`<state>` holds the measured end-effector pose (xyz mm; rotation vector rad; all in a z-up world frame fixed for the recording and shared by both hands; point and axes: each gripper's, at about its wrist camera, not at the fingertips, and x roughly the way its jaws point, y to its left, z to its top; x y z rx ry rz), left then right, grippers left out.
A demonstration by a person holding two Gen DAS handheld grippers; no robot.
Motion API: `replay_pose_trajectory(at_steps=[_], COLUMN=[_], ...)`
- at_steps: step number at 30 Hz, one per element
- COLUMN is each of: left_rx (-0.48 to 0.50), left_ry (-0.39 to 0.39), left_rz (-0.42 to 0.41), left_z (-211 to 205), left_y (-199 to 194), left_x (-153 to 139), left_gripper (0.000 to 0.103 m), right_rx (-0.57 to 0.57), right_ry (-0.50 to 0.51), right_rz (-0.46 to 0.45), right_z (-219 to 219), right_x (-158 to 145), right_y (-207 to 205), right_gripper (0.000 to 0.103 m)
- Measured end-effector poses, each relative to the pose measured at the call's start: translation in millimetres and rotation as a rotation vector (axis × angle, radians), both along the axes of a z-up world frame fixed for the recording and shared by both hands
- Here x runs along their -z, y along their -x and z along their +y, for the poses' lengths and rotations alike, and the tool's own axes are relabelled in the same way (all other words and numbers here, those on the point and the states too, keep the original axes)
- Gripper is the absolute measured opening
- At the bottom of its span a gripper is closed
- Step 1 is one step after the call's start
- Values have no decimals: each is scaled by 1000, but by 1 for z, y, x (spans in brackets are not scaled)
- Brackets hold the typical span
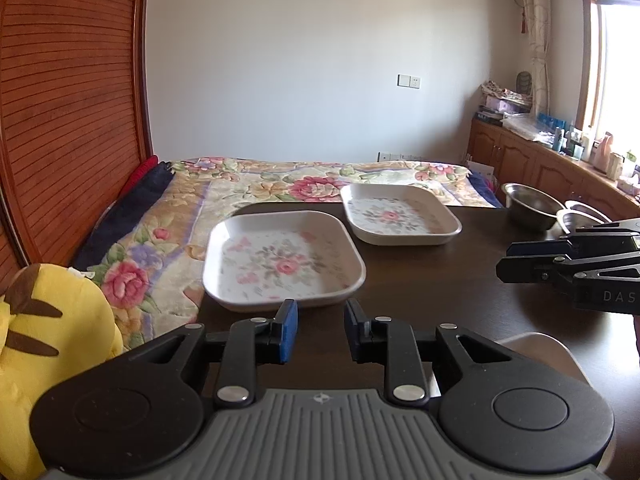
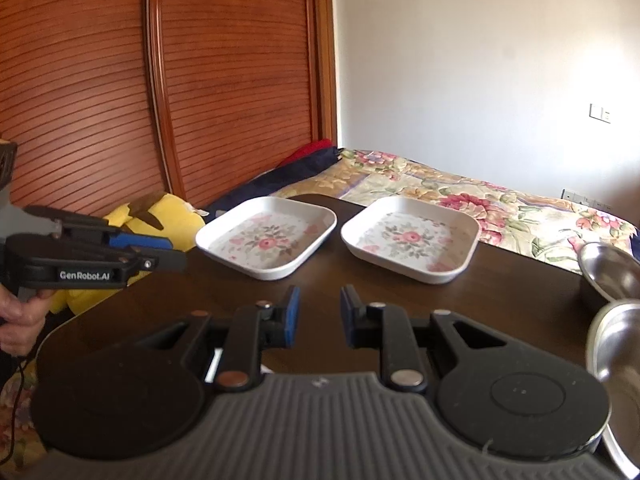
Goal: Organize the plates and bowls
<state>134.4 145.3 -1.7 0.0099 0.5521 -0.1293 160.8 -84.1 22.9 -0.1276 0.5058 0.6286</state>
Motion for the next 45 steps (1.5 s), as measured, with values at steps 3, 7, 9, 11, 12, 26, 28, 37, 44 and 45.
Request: replay_pose_trajectory(at_steps=[3,7,9,11,12,26,28,37,44,45], left_rx=[-8,-15,-20,-24,-25,-50,-53,-48,-58,-59], left_ry=[-4,-5,-2,1,3,17,24,56,86,86], left_rz=[1,-1,-5,-9,-10,32,37,57,82,84], left_z=[9,20,26,31,33,66,70,77,81,81], left_y=[-11,-25,-32,-39,-42,-88,-92,-113,-121,-121], left_x=[-1,-1,-1,-1,-1,19,21,32,38,39], left_gripper=[30,40,43,43,43,44,44,37,32,29], right_rx=[-18,-40,-49,-54,-54,-89,-94,-100,-102,-103], right_ry=[11,33,40,46,49,82,88,99,110,108], right_rz=[4,8,22,40,46,150,159,189,198,201], right_z=[12,28,35,41,45,77,80,89,95,95], right_x=[-2,-2,0,2,3,18,20,26,30,30], right_y=[-9,-22,-30,-38,-41,-86,-89,-102,-109,-110], right_gripper=[39,42,49,49,50,53,52,43,38,37])
